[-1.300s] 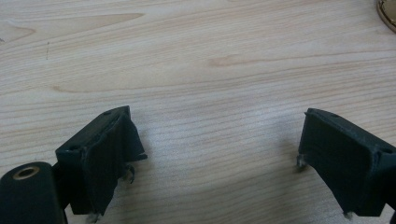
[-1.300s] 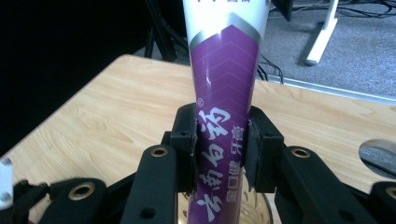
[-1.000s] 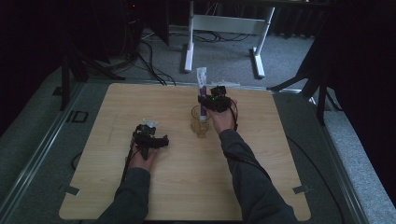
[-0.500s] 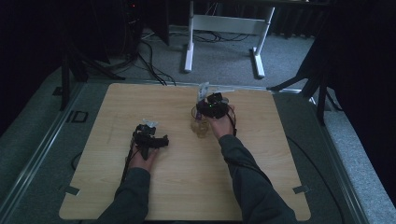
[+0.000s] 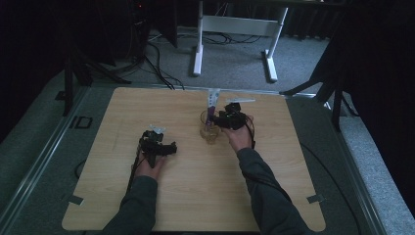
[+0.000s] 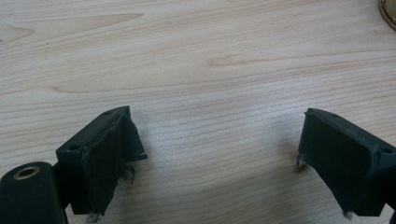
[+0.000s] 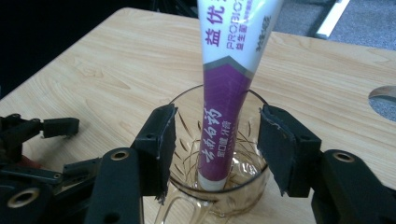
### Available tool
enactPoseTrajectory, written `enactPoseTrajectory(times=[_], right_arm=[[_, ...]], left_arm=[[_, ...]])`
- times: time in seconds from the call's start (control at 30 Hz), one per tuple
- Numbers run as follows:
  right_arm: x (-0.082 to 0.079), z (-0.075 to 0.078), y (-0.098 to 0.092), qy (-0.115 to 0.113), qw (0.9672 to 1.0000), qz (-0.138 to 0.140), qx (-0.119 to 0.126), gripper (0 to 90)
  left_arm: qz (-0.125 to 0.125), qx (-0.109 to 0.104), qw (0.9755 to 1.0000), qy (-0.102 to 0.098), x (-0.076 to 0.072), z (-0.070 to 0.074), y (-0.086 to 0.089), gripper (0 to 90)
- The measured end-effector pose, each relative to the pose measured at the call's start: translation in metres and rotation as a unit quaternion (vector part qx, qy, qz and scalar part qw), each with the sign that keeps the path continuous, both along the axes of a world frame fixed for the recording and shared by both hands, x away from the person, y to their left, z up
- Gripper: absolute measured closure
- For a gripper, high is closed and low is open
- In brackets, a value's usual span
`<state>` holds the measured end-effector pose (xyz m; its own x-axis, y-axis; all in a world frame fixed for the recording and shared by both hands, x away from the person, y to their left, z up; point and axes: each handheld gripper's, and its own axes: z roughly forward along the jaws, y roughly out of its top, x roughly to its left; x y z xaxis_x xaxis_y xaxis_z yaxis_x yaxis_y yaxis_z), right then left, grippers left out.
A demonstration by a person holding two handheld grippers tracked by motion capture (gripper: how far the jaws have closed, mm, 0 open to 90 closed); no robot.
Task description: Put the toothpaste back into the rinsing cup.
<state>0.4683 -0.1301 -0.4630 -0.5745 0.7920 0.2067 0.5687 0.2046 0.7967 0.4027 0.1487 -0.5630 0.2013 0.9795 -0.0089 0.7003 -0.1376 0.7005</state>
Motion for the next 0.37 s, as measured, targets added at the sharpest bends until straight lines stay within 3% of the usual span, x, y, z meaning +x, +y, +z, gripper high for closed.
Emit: enactPoseTrajectory(times=[0.37], right_arm=[[-0.011,0.005,-0.024,-0.007,0.9997,-0.013,0.022,46.0]], left_arm=[[0.000,0.000,1.0000,-0.001,0.000,0.000,0.000,10.3]])
